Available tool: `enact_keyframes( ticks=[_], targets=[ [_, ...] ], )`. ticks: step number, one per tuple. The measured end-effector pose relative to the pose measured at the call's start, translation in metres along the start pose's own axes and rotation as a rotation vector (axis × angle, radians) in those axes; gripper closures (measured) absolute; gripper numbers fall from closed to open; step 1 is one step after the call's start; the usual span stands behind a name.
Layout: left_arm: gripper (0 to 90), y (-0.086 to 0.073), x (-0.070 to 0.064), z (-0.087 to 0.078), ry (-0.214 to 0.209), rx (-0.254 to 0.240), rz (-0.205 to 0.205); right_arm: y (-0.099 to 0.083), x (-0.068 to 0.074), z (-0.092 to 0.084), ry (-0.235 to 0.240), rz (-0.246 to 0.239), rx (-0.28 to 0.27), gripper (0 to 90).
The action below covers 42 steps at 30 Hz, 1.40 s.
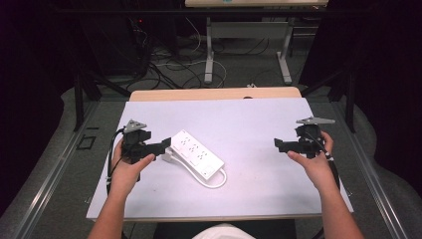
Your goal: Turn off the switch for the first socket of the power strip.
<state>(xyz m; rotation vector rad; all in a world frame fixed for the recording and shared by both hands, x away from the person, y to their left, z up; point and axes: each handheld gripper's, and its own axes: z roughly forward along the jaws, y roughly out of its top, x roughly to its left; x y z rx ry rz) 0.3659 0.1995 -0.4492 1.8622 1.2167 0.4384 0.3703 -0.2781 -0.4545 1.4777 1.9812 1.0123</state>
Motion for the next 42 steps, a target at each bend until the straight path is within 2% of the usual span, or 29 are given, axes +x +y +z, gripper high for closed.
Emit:
enact_keyframes(
  ticks=[2, 4, 7, 8, 11, 12, 17, 18, 22, 25, 27, 30, 40, 42],
  targets=[
    [24.1, 0.001, -0.002, 0.003, 0.001, -0.011, 0.002, 0.001, 0.001, 0.0, 0.003, 0.003, 0.007, 0.3],
    [24.2, 0.003, -0.003, 0.005, -0.003, -0.002, 0.007, 0.001, 0.003, 0.002, 0.002, -0.005, 0.008, 0.7],
    [24.7, 0.004, -0.005, 0.011, 0.007, -0.017, 0.008, 0.002, 0.005, 0.004, 0.005, -0.01, 0.01, 1.1],
    [24.8, 0.005, -0.005, 0.012, 0.004, -0.01, 0.017, 0.002, 0.007, 0.004, 0.005, 0.0, 0.012, 1.1],
    [26.2, 0.006, -0.006, 0.016, -0.007, 0.001, 0.016, 0.002, 0.008, 0.005, 0.008, -0.013, 0.007, 1.1],
    [26.9, 0.006, -0.007, 0.019, 0.0, -0.014, 0.013, 0.002, 0.008, 0.005, 0.006, -0.015, 0.006, 1.1],
    [28.1, 0.007, -0.008, 0.027, -0.014, 0.017, 0.026, 0.001, 0.008, 0.006, 0.003, -0.01, 0.004, 1.3],
    [28.2, 0.007, -0.009, 0.029, -0.008, 0.006, 0.019, 0.001, 0.008, 0.007, 0.007, -0.009, 0.002, 1.4],
    [31.4, 0.005, -0.012, 0.037, -0.033, 0.032, 0.023, 0.0, 0.008, 0.007, 0.008, -0.017, -0.002, 1.7],
    [34.0, 0.002, -0.015, 0.043, -0.05, 0.053, 0.011, 0.0, 0.008, 0.007, 0.007, -0.017, -0.004, 1.9],
    [35.5, 0.001, -0.016, 0.046, -0.055, 0.064, 0.023, 0.0, 0.009, 0.007, 0.007, -0.017, -0.004, 2.0],
    [38.2, -0.001, -0.018, 0.051, -0.061, 0.075, 0.016, -0.001, 0.01, 0.007, 0.011, -0.017, -0.002, 2.1],
    [50.6, -0.007, -0.025, 0.061, -0.064, 0.153, 0.036, -0.003, 0.011, 0.009, 0.019, -0.019, -0.001, 2.4],
    [52.4, -0.008, -0.027, 0.063, -0.071, 0.155, 0.025, -0.003, 0.011, 0.01, 0.019, -0.018, -0.005, 2.6]
  ],
)
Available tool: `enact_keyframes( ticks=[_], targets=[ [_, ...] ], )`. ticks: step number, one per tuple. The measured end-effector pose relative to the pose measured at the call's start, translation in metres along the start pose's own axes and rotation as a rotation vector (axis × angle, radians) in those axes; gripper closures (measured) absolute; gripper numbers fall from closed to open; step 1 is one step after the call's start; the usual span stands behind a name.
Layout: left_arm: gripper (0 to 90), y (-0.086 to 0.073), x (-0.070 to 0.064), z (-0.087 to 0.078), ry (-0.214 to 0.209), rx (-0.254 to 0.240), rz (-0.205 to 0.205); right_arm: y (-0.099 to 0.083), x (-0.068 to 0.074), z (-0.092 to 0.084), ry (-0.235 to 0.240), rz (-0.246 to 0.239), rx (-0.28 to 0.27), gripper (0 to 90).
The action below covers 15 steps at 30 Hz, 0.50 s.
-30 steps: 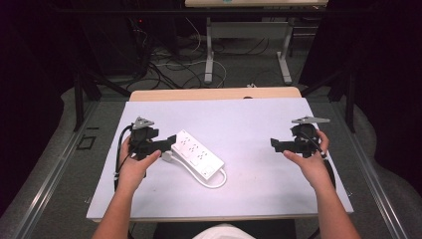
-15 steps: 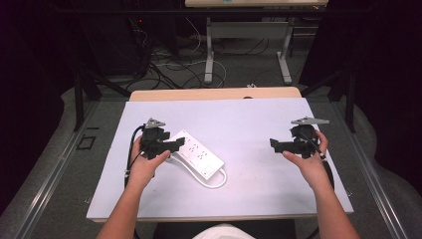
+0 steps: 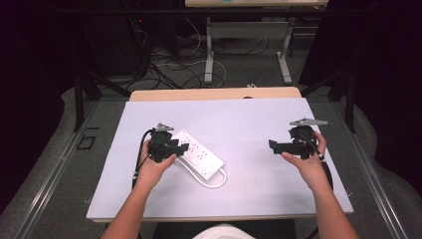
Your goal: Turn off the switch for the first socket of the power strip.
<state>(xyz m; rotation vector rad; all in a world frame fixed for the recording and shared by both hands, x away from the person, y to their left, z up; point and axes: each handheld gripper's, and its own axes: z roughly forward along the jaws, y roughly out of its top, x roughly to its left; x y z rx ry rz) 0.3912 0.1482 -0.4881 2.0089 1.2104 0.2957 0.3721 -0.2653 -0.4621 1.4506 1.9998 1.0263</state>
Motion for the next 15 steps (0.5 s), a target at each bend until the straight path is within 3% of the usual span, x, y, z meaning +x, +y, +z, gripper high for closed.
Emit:
enact_keyframes(
  ticks=[6, 11, 15],
  targets=[
    [59.4, -0.0011, -0.0019, 0.0034, -0.001, 0.029, -0.009, -0.0004, -0.0004, 0.0002, 0.006, -0.005, 0.009, 3.1],
    [66.5, -0.0021, -0.003, 0.0064, -0.033, 0.053, -0.038, -0.0008, -0.0006, 0.0007, 0.012, 0.004, 0.012, 3.8],
    [70.5, -0.0024, -0.0053, 0.008, -0.032, 0.077, -0.062, -0.0017, -0.0008, 0.0018, 0.013, 0.004, 0.019, 4.1]
  ],
)
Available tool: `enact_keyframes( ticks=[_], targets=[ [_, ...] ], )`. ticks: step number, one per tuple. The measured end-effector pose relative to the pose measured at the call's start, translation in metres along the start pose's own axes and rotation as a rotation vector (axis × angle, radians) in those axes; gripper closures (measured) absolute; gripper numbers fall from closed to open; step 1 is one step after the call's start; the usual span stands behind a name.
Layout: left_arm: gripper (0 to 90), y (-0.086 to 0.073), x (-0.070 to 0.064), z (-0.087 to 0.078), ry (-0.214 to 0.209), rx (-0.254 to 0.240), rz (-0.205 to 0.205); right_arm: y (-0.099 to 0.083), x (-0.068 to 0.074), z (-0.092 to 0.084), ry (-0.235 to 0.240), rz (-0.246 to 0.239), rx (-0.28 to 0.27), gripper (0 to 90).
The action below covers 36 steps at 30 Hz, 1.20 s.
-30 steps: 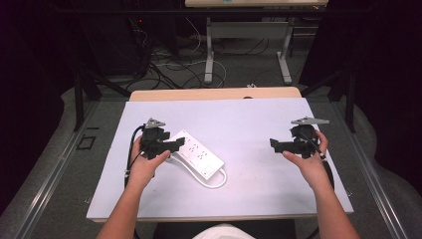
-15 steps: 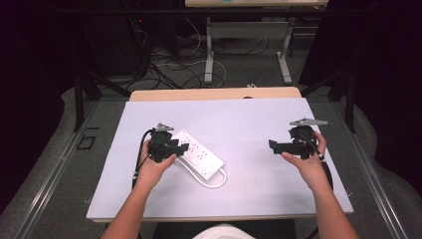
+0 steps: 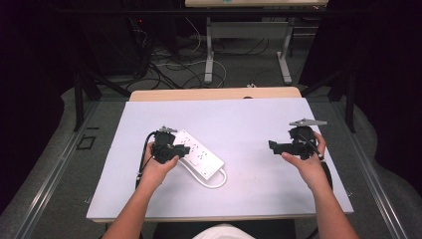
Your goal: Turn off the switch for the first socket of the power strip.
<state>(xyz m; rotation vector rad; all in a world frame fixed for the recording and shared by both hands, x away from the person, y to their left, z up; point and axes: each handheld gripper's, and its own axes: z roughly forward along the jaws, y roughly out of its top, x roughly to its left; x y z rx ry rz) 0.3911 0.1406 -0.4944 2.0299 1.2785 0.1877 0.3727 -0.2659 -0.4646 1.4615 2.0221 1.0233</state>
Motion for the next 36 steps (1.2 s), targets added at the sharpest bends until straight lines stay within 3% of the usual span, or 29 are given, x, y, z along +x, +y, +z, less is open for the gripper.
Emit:
enact_keyframes(
  ticks=[16, 25, 28, 31, 32, 36],
  targets=[
    [81.0, -0.001, -0.002, 0.007, 0.001, 0.048, -0.008, -0.001, 0.001, 0.003, 0.011, -0.003, 0.008, 5.1],
    [82.0, -0.004, -0.005, 0.015, 0.006, 0.06, -0.009, -0.001, 0.001, 0.003, 0.012, -0.005, 0.012, 5.6],
    [82.3, -0.004, -0.005, 0.017, 0.003, 0.083, 0.015, -0.001, 0.001, 0.003, 0.013, -0.012, 0.013, 5.8],
    [82.7, -0.005, -0.007, 0.02, 0.007, 0.081, 0.004, -0.001, 0.001, 0.003, 0.011, -0.013, 0.016, 6.1],
    [82.9, -0.005, -0.007, 0.021, 0.013, 0.085, 0.022, -0.001, 0.002, 0.004, 0.013, -0.012, 0.015, 6.1],
    [83.9, -0.007, -0.008, 0.024, 0.004, 0.089, 0.006, -0.002, 0.002, 0.004, 0.014, -0.009, 0.018, 6.3]
  ],
)
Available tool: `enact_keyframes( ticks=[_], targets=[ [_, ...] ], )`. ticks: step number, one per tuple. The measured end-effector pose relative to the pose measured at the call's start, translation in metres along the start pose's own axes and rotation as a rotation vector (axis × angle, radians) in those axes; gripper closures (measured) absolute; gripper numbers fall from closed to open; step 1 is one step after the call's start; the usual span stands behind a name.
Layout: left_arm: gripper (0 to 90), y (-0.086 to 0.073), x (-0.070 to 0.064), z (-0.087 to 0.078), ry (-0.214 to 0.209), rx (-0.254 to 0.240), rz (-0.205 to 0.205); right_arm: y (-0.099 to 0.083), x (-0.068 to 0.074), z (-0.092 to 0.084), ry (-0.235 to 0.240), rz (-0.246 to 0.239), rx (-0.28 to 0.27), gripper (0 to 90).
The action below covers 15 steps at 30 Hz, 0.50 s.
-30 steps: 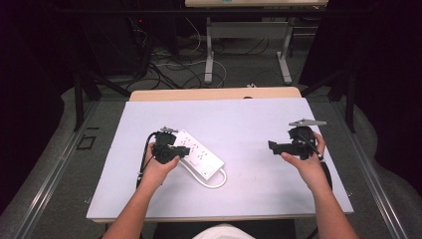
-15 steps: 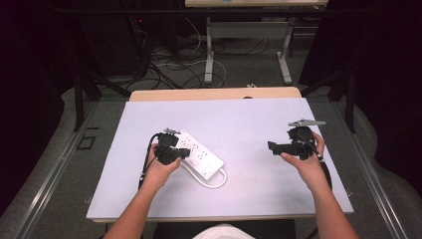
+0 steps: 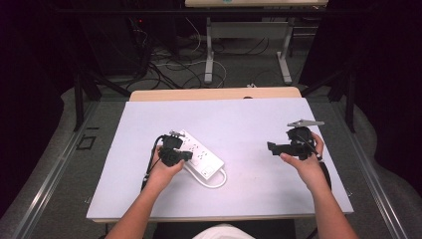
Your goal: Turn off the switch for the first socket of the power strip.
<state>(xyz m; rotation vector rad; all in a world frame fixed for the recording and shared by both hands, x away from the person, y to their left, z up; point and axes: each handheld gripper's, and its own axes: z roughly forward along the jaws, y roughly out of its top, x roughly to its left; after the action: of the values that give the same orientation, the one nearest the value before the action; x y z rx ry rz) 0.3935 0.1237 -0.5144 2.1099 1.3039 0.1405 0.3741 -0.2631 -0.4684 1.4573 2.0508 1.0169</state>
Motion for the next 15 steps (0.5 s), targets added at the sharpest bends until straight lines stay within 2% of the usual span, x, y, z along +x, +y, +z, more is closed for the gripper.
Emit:
enact_keyframes(
  ticks=[1, 2, 3, 5, 7, 8, 10, 14, 15],
  targets=[
    [84.1, 0.0001, 0.0009, 0.0004, 0.002, 0.009, 0.014, 0.0, -0.0002, 0.0, 0.0, -0.002, -0.001, 6.3],
    [84.3, -0.0003, 0.0004, 0.0015, -0.001, 0.01, 0.004, 0.0, -0.0004, -0.0002, 0.001, -0.003, -0.001, 6.4],
    [84.5, -0.0003, 0.0009, 0.0021, 0.003, 0.012, 0.016, 0.0, -0.0004, -0.0004, 0.001, -0.003, -0.001, 6.4],
    [84.9, -0.0002, 0.0002, 0.0025, -0.004, 0.025, 0.003, 0.0002, -0.0005, -0.0008, -0.001, -0.005, -0.002, 6.5],
    [85.1, -0.0005, -0.0002, 0.0041, 0.001, 0.014, 0.004, 0.0002, -0.0005, -0.0009, 0.001, -0.005, -0.002, 6.5],
    [85.2, -0.0004, 0.0003, 0.0043, 0.002, 0.016, 0.013, 0.0002, -0.0006, -0.0008, 0.002, -0.004, -0.001, 6.6],
    [85.4, -0.0005, -0.0006, 0.005, 0.0, 0.019, -0.001, 0.0001, -0.0004, -0.0005, 0.002, -0.003, 0.0, 7.0],
    [85.7, -0.0003, 0.0006, 0.0061, -0.004, 0.03, 0.014, 0.0003, -0.0005, -0.0008, 0.002, -0.006, -0.002, 7.5],
    [85.7, -0.0004, 0.0, 0.0065, -0.006, 0.033, 0.006, 0.0004, -0.0006, -0.001, 0.001, -0.007, -0.002, 7.7]
  ],
)
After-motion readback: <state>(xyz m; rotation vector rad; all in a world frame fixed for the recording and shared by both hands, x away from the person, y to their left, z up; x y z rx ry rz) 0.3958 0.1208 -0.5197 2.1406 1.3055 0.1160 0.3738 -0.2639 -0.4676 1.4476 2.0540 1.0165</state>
